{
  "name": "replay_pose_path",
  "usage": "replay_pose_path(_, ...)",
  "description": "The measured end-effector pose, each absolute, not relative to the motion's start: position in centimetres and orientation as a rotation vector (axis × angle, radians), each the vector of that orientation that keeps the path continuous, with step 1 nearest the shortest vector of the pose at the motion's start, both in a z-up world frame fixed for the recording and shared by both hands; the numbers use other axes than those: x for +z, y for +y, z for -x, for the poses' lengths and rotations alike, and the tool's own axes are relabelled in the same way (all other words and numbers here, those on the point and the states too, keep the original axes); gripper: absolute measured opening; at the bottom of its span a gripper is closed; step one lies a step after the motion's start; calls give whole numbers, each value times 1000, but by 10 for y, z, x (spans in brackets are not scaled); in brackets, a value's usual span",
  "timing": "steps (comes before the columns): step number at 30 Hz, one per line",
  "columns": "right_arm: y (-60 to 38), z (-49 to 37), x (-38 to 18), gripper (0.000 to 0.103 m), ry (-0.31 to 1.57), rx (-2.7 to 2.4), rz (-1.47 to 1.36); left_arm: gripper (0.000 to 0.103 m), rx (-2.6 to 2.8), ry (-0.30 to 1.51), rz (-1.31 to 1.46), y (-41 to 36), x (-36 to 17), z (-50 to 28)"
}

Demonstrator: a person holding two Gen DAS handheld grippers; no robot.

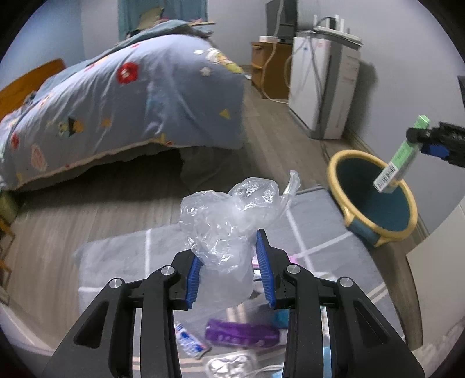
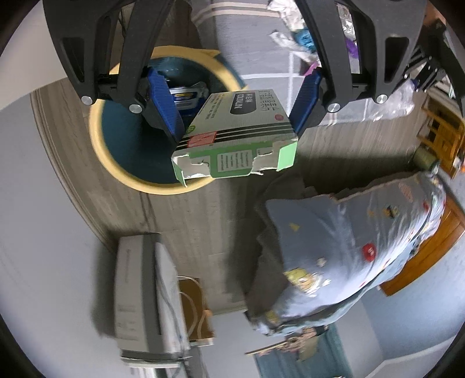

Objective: Collect trash
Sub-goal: 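Drop the medicine box into the teal bin with the right gripper while the left drops the clear bag, then move both tools back over the remaining trash on the cushion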

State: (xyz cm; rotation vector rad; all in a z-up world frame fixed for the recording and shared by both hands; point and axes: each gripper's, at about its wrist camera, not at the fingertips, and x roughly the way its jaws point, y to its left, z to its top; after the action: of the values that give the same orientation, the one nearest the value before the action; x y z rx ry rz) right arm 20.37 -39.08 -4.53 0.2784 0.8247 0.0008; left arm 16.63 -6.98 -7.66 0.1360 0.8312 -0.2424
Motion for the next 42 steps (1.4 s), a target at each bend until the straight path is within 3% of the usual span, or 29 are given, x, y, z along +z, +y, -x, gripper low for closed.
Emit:
replay_pose_path(11,-471,-205,-63,71,825,-130,-387,35,-430,830,-150,-159,-63,-162)
replay_pose_path(29,-519,-214,-123,71,953,-204,-505,39,-570,938,-345,-297,-118,-213)
replay_pose_path(32,-519,-215,-124,71,947,-184,-534,47,-563,918,-388,-313,-123,-218)
replay_pose_path(33,-518,-216,-124,72,945,-180,-535,55,-559,909,-394,-316,-123,-220)
replay_pose_path(37,-516,-217,-124,91,944,-167,-533,80,-556,866,-389,-319,-118,-223)
replay_pose_path(42,-522,-216,-122,97,935,-192,-541,91,-530,862,-359,-306,-118,-221)
